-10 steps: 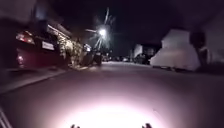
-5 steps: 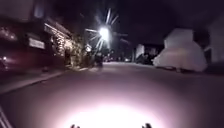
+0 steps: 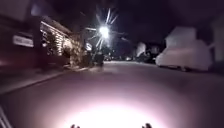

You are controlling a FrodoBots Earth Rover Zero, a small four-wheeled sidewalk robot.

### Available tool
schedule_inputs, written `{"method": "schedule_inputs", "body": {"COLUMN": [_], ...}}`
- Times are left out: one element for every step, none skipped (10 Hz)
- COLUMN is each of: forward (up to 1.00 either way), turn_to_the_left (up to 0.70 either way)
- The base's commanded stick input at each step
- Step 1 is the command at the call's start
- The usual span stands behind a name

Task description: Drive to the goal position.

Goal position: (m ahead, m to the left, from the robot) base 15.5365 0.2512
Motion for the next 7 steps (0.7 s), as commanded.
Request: {"method": "schedule_inputs", "body": {"forward": [0.85,0.85,0.85,0.85,0.85,0.85,0.85], "turn_to_the_left": [0.0,0.0,0.0,0.0,0.0,0.0,0.0]}}
